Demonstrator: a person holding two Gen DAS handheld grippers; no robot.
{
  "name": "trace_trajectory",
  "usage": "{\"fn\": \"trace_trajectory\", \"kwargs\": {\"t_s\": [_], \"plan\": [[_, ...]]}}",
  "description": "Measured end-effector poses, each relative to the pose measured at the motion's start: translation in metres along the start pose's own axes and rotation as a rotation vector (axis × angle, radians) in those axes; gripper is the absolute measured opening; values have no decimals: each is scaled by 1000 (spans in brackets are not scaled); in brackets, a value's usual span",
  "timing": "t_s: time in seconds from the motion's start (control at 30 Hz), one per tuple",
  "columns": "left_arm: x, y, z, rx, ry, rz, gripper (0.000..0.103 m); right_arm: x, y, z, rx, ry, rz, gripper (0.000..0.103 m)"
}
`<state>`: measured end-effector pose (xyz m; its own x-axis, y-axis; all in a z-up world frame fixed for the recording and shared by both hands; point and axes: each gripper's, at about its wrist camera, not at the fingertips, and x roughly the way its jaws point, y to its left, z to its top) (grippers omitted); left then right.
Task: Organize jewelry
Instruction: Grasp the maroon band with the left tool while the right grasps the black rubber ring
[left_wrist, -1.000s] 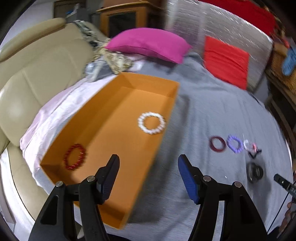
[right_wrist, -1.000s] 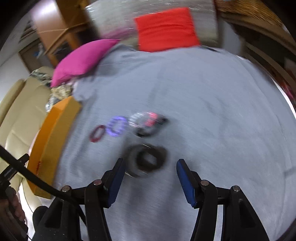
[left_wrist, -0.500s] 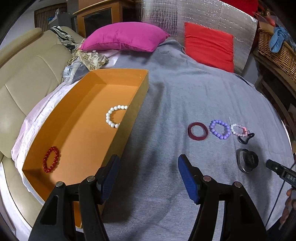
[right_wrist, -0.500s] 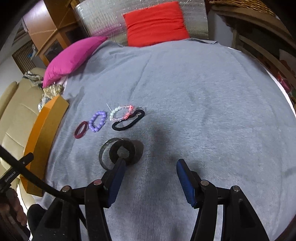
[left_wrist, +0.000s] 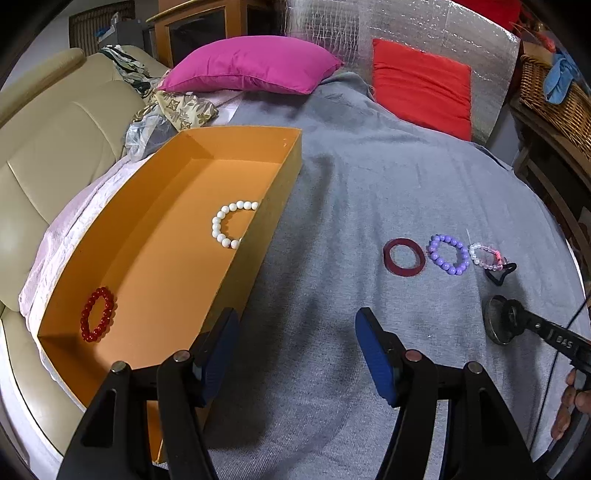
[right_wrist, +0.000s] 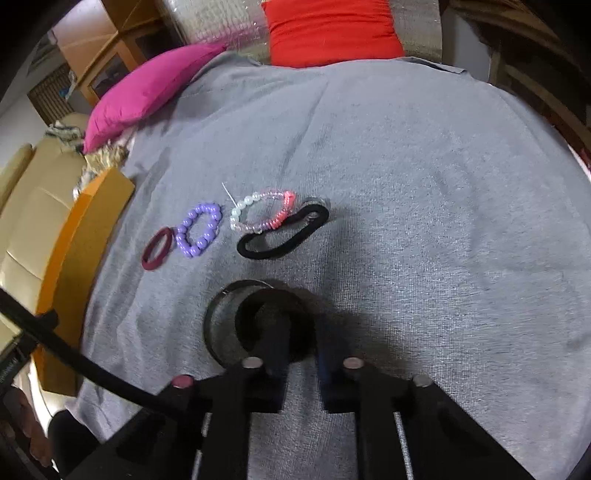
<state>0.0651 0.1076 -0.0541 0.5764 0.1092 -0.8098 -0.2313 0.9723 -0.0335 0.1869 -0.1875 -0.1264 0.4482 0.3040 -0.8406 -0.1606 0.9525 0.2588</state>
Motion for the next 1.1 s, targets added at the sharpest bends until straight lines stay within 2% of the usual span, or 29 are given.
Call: {"fn": "trace_trajectory", "kwargs": {"t_s": [0.3, 0.47, 0.6, 0.7, 0.77, 0.93, 1.1], "plan": [[4, -32, 17, 61, -7, -42, 66, -37, -29, -6, 64, -78, 28, 7], [27, -53, 33, 75, 42, -95, 66, -42, -50, -13, 102, -87, 18, 7], [49, -76, 46, 140, 71, -119, 66, -42, -59, -18, 117, -94, 37, 7], [64, -90, 57, 236, 73, -131, 65, -44, -61, -20, 120, -110, 50, 7], [74, -97, 60, 301, 91, -143, 53, -46, -65, -20, 123, -117, 62, 7], [97, -99, 65, 344, 144, -172, 45, -47, -71, -20, 129, -129, 87, 7], [115, -107, 62, 398, 191, -161, 24, -44, -74, -20, 139, -129, 99, 7]]}}
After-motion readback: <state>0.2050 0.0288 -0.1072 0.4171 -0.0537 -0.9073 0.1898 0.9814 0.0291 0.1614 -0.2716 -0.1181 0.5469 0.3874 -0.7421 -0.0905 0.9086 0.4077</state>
